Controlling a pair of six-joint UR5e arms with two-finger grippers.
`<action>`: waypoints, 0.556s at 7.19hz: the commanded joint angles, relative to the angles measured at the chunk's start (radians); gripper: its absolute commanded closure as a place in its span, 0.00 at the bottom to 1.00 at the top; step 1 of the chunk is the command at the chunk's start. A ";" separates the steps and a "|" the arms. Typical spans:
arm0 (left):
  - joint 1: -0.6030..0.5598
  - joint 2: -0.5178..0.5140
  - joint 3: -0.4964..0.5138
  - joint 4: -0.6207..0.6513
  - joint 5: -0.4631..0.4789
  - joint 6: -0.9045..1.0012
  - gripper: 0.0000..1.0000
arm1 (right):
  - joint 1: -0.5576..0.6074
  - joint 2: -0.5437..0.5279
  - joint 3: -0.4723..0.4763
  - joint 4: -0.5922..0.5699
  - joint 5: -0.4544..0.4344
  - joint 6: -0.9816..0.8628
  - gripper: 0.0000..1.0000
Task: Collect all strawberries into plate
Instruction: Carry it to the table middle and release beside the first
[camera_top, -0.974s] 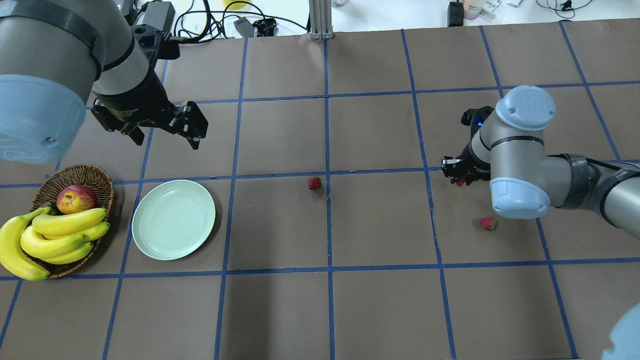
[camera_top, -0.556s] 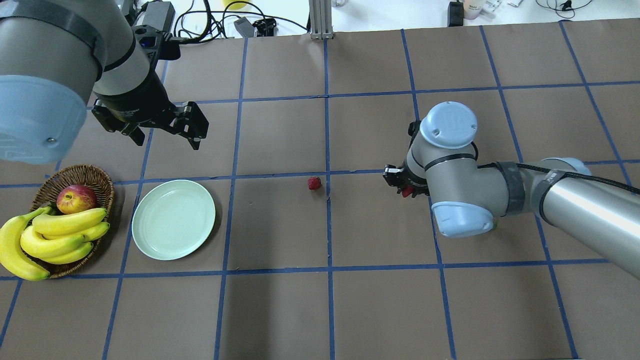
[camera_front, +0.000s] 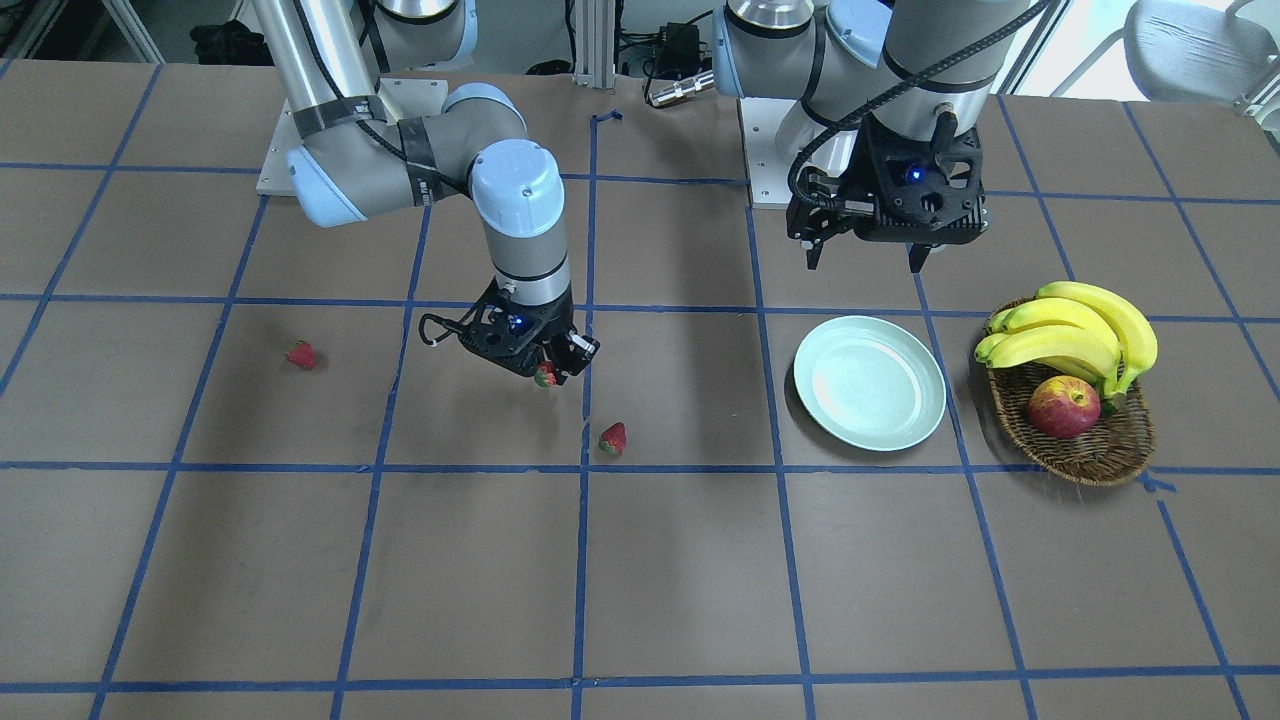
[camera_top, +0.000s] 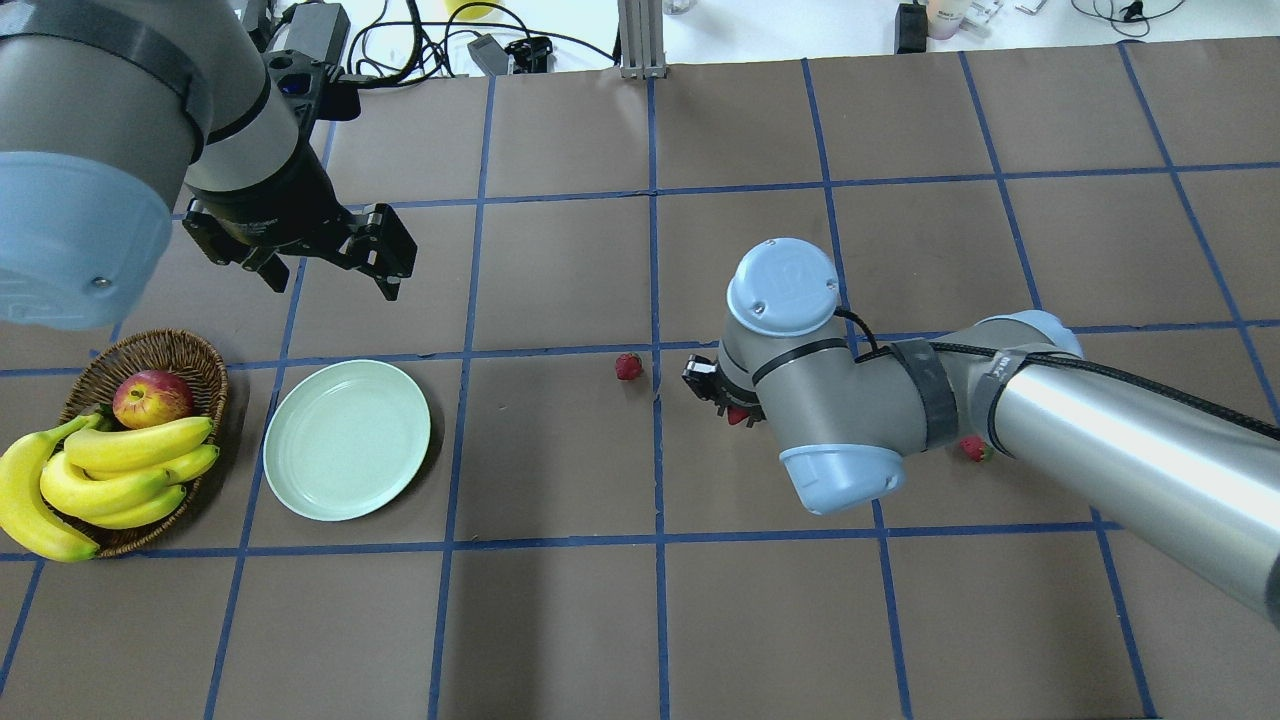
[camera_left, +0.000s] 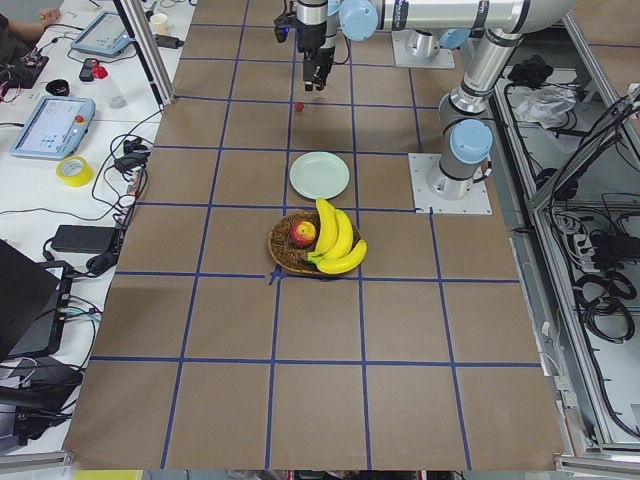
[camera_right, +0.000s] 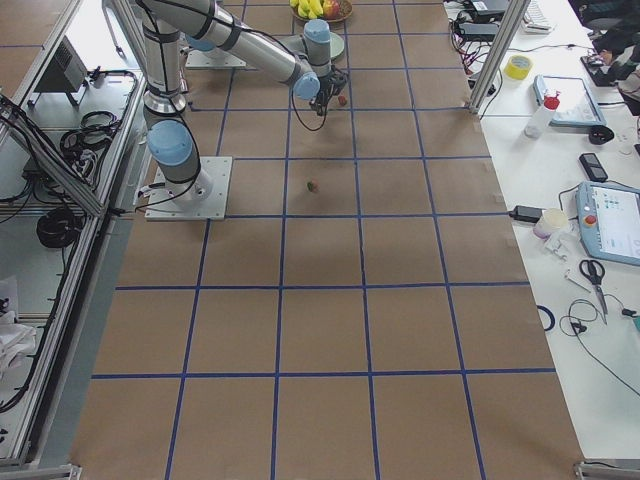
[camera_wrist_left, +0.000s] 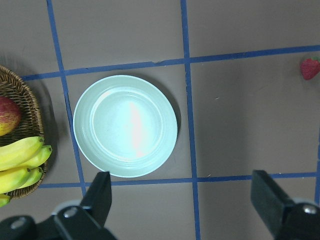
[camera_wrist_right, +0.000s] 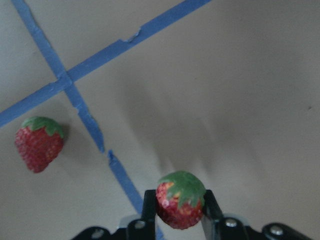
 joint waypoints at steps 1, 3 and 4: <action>0.000 -0.002 -0.001 0.000 -0.002 -0.003 0.00 | 0.095 0.064 -0.097 0.037 0.003 0.208 0.69; 0.000 0.001 0.000 0.000 0.003 -0.003 0.00 | 0.109 0.121 -0.172 0.036 0.049 0.308 0.70; 0.000 0.000 -0.001 0.000 0.001 -0.003 0.00 | 0.120 0.155 -0.213 0.036 0.054 0.333 0.69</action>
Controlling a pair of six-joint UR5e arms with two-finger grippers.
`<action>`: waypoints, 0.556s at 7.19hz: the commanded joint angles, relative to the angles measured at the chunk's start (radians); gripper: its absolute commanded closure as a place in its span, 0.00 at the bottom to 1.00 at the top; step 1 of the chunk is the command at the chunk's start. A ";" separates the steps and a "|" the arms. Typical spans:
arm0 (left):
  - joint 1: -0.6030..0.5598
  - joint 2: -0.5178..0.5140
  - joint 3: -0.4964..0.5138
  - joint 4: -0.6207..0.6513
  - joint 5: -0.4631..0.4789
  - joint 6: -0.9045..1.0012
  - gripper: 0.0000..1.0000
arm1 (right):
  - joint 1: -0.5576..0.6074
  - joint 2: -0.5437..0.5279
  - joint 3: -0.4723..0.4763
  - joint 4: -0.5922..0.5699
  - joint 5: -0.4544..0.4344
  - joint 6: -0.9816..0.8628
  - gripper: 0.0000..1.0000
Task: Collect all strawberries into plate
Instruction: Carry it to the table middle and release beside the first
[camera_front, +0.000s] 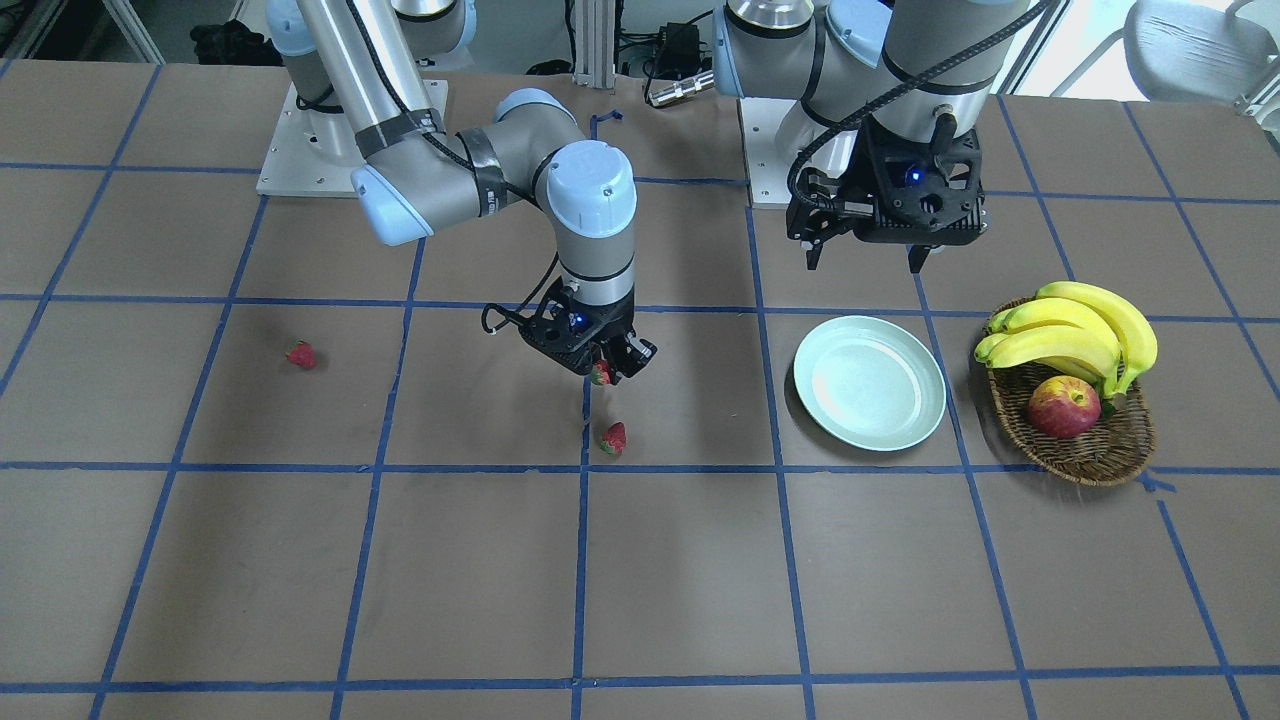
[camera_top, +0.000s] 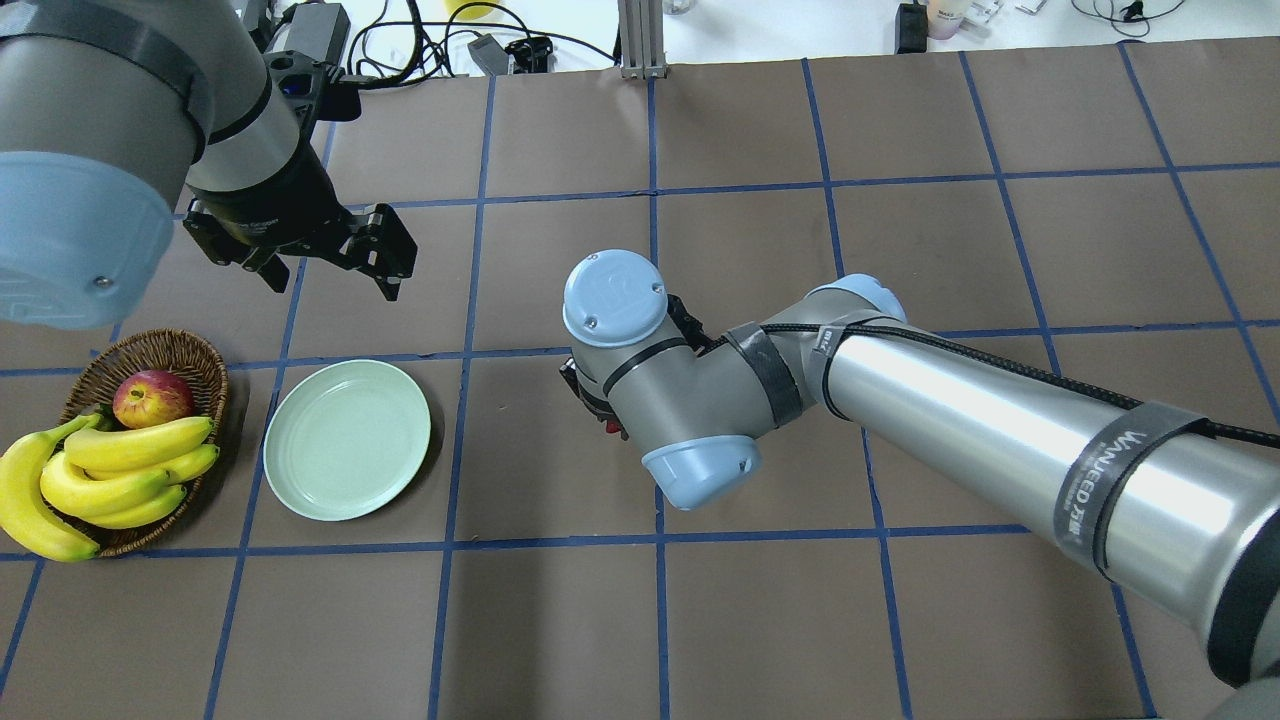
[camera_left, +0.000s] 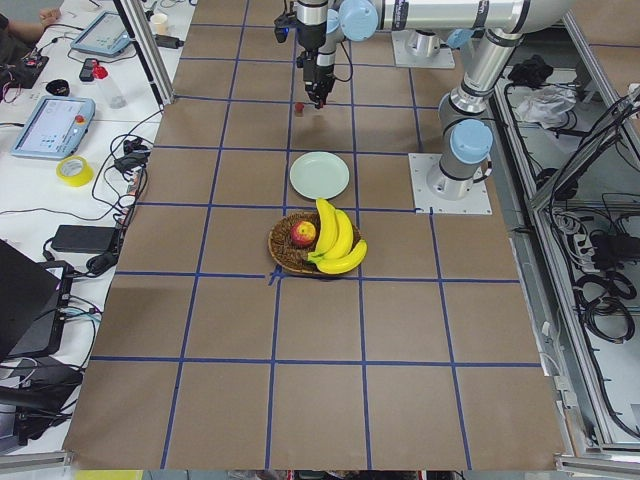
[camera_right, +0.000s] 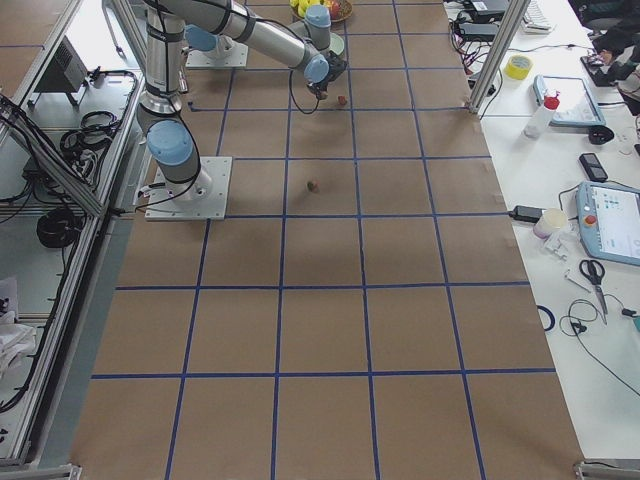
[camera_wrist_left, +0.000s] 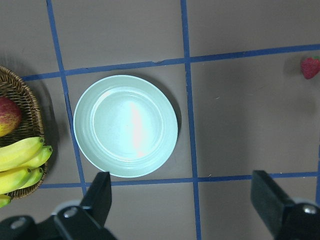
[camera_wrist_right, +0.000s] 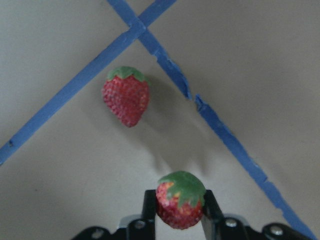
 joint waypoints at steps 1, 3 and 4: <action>0.000 -0.002 0.001 0.000 -0.002 0.000 0.00 | 0.027 0.071 -0.074 0.001 0.006 0.052 0.69; 0.000 0.001 -0.001 0.000 0.000 0.000 0.00 | 0.028 0.089 -0.080 -0.005 0.011 0.052 0.66; 0.000 0.000 -0.001 0.000 0.000 0.002 0.00 | 0.028 0.101 -0.110 -0.008 0.012 0.052 0.66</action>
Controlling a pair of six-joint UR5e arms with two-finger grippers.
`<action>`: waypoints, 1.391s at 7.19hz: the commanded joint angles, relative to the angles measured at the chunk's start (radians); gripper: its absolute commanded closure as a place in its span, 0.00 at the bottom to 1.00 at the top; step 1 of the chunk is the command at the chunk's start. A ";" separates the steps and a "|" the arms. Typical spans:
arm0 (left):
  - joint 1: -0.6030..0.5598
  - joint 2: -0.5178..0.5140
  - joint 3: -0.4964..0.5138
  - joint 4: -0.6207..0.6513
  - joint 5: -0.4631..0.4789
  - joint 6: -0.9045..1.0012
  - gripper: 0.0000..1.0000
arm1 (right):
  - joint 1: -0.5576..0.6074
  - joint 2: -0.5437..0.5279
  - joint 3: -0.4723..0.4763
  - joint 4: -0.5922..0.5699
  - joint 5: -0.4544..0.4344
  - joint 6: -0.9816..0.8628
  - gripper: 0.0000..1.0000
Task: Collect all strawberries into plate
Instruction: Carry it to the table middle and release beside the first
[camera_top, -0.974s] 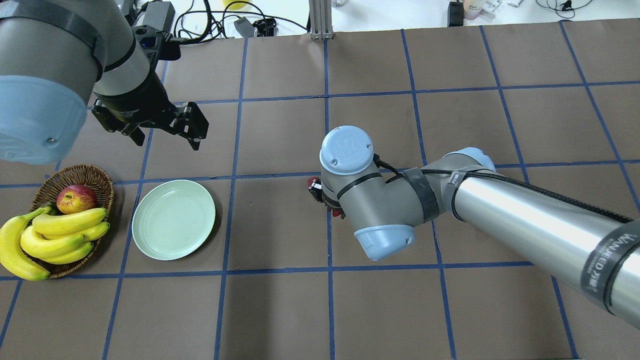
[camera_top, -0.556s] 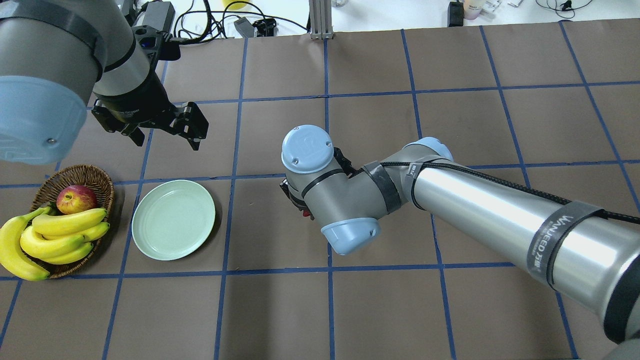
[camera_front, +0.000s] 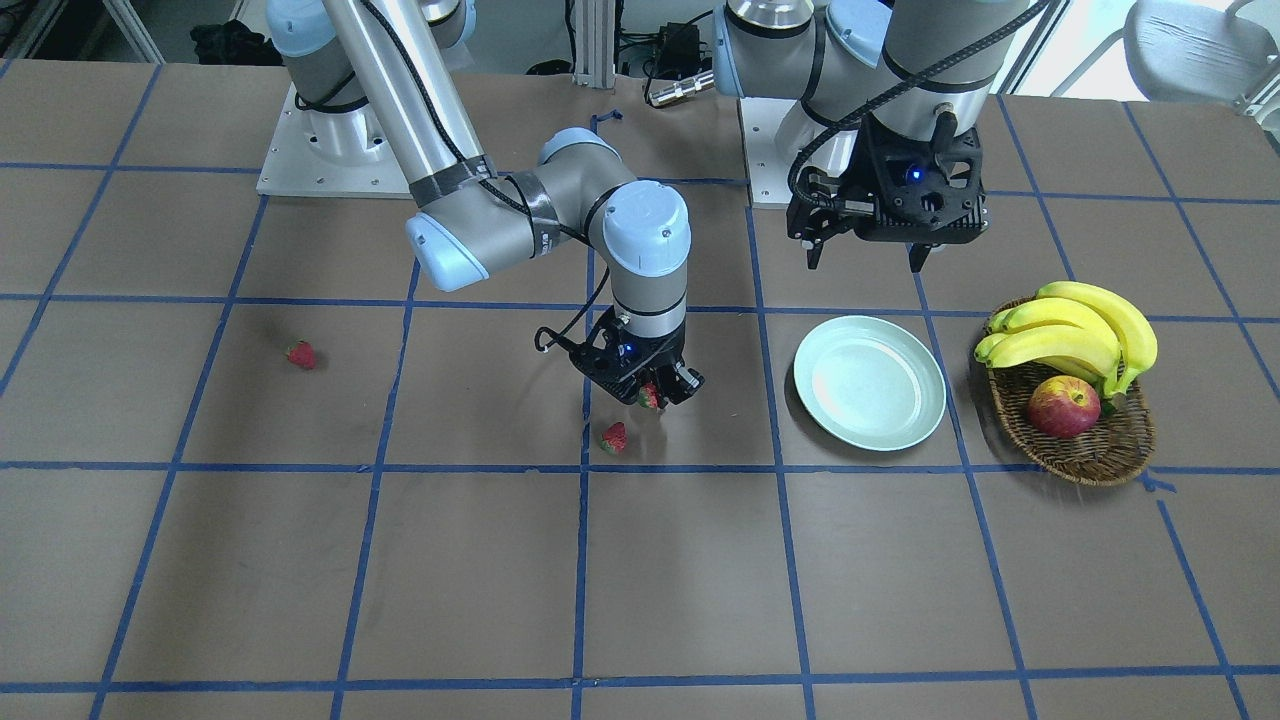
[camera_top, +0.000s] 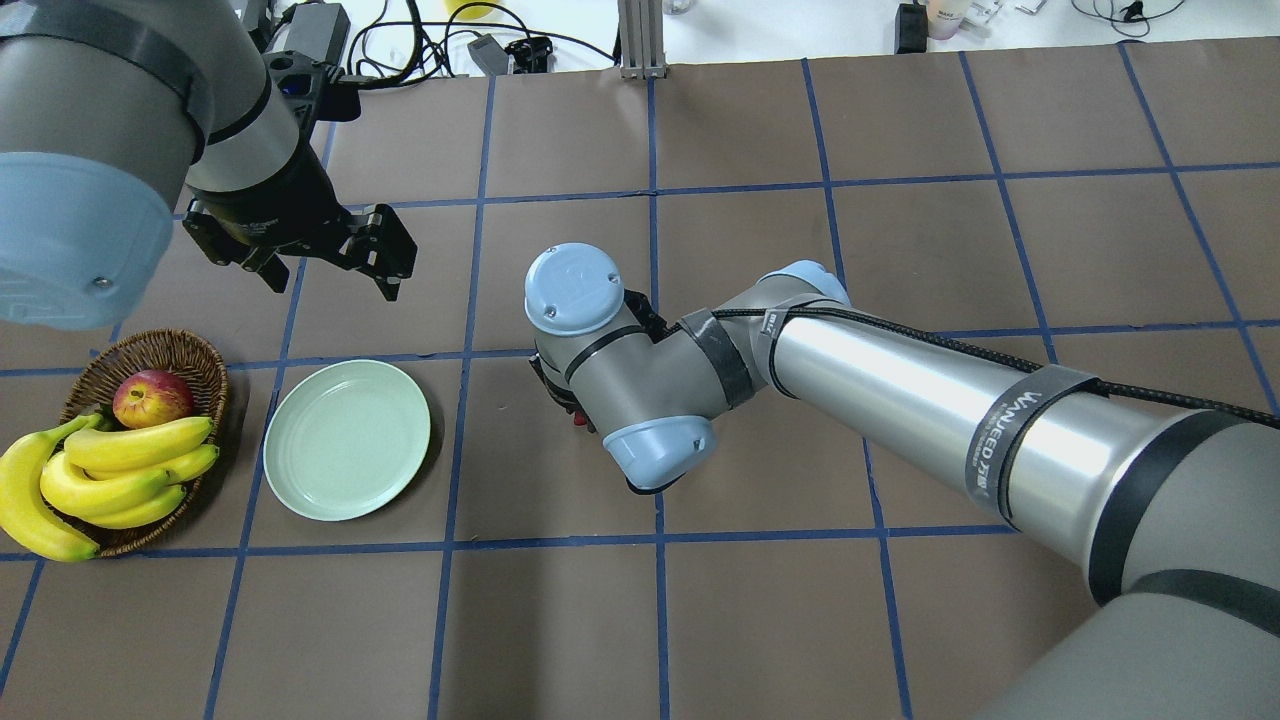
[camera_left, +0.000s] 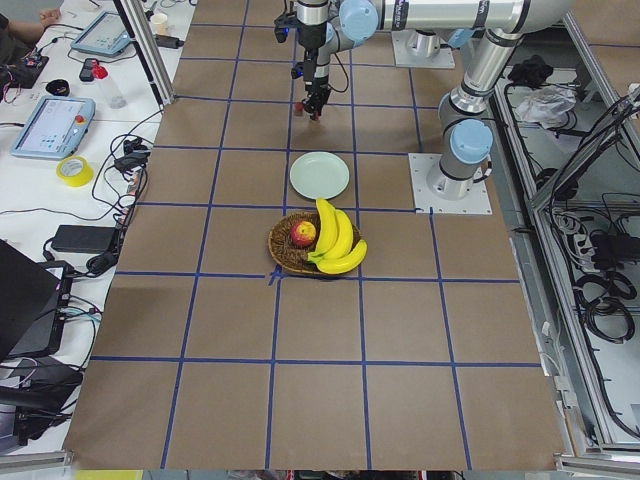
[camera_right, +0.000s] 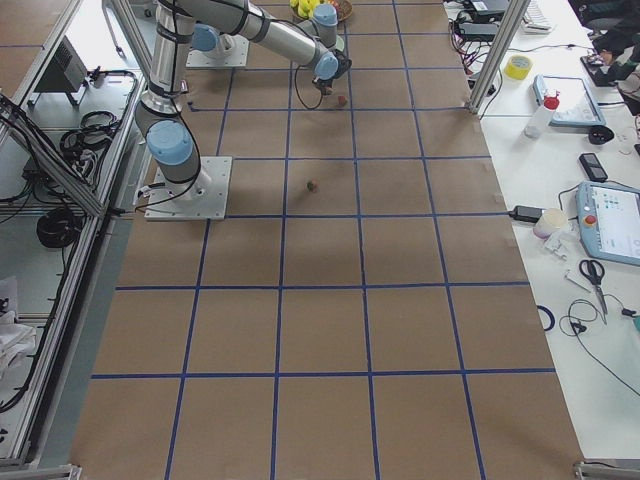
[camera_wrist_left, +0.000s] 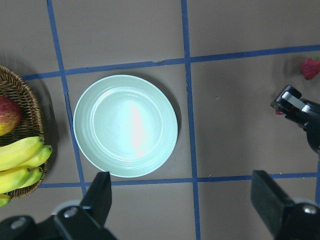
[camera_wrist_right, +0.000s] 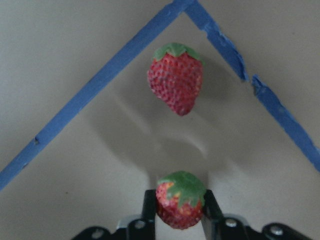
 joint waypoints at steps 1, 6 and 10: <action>0.000 0.000 -0.001 0.000 0.002 0.001 0.00 | 0.001 0.024 -0.040 -0.004 0.002 0.001 0.64; 0.002 0.004 -0.001 -0.002 0.008 0.010 0.00 | -0.004 -0.018 -0.043 0.060 -0.054 -0.058 0.00; 0.003 0.003 -0.001 -0.003 0.008 0.007 0.00 | -0.218 -0.208 0.029 0.262 -0.122 -0.487 0.00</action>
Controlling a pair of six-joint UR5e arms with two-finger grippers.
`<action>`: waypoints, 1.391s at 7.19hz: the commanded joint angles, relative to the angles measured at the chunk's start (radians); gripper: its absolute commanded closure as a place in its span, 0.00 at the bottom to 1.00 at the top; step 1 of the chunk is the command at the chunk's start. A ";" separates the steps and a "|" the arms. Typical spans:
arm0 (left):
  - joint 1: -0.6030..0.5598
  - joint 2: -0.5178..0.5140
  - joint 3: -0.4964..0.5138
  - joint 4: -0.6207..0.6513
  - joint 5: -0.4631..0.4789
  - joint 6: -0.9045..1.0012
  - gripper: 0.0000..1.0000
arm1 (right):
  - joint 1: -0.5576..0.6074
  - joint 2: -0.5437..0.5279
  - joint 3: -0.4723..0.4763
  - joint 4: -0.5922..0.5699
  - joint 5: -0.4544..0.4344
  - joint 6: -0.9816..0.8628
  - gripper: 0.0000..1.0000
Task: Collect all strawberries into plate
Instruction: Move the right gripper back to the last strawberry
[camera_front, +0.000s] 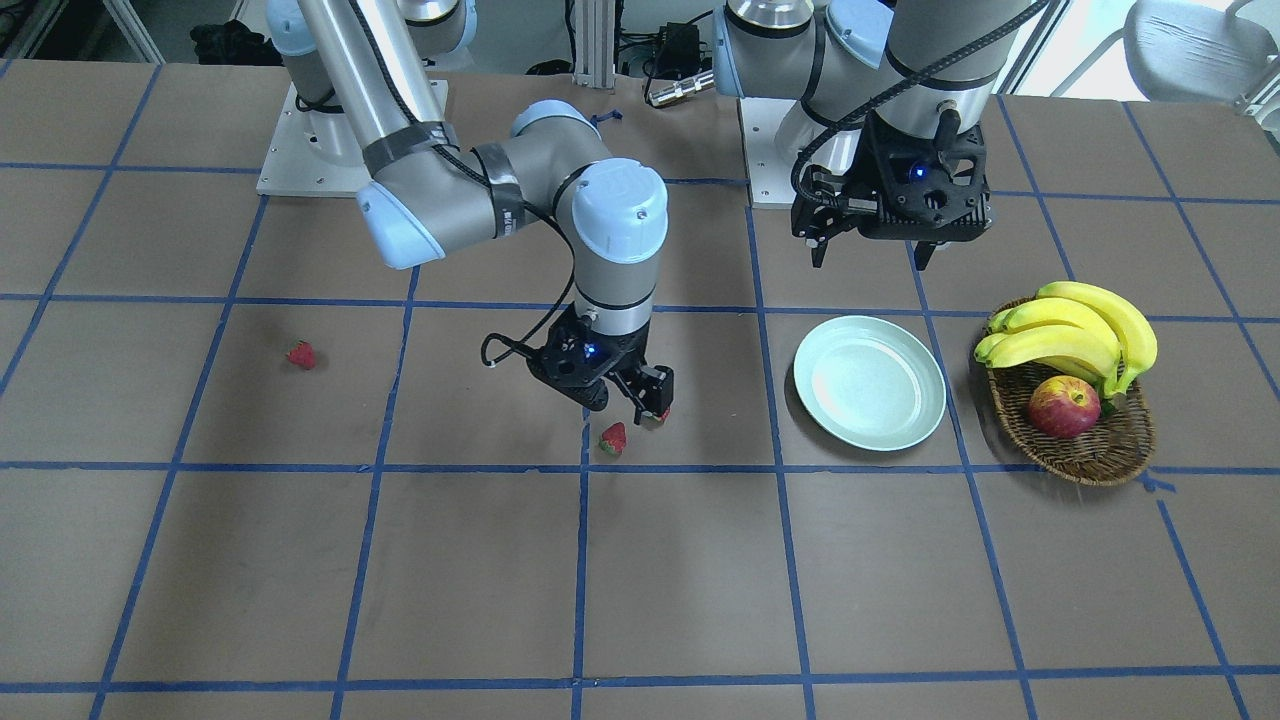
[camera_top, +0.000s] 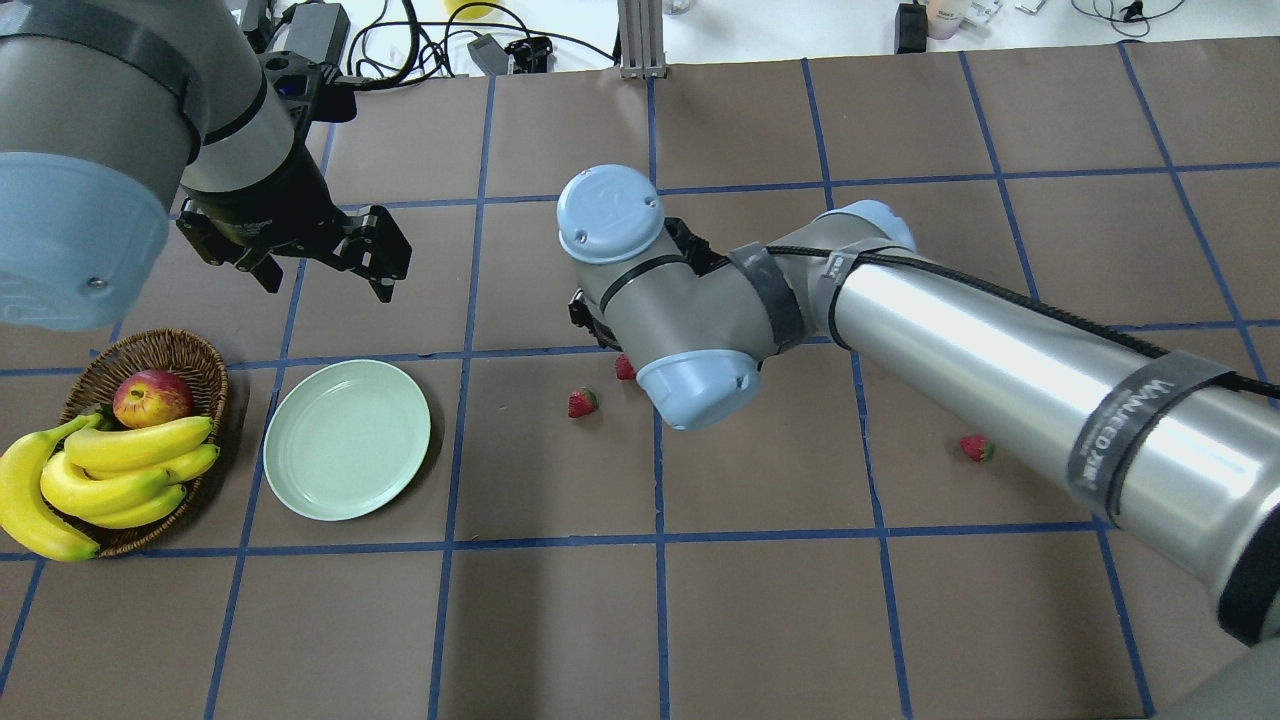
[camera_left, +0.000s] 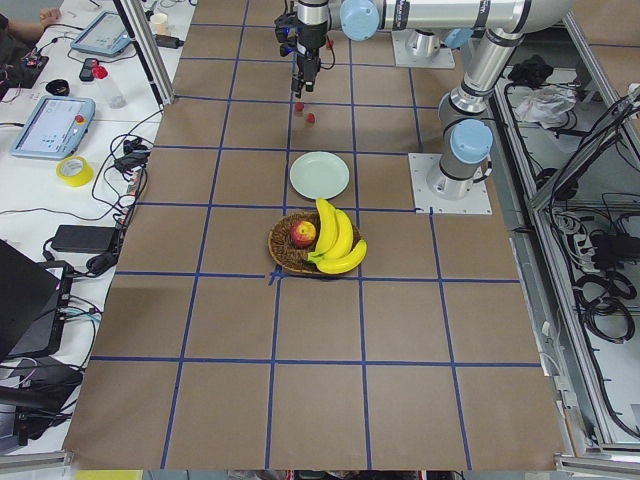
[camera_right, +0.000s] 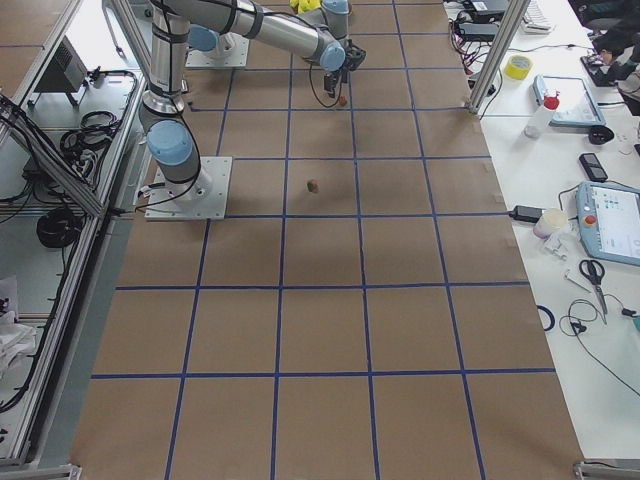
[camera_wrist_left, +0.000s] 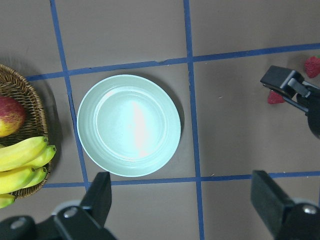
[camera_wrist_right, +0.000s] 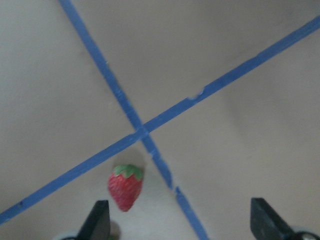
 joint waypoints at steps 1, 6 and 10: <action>0.000 -0.003 0.000 0.002 -0.005 -0.001 0.00 | -0.150 -0.129 0.133 0.053 -0.009 -0.275 0.00; -0.001 -0.003 0.000 0.004 -0.006 -0.007 0.00 | -0.449 -0.239 0.422 -0.182 0.006 -0.951 0.00; -0.003 -0.003 0.000 0.004 -0.012 -0.007 0.00 | -0.684 -0.246 0.478 -0.176 0.084 -1.391 0.00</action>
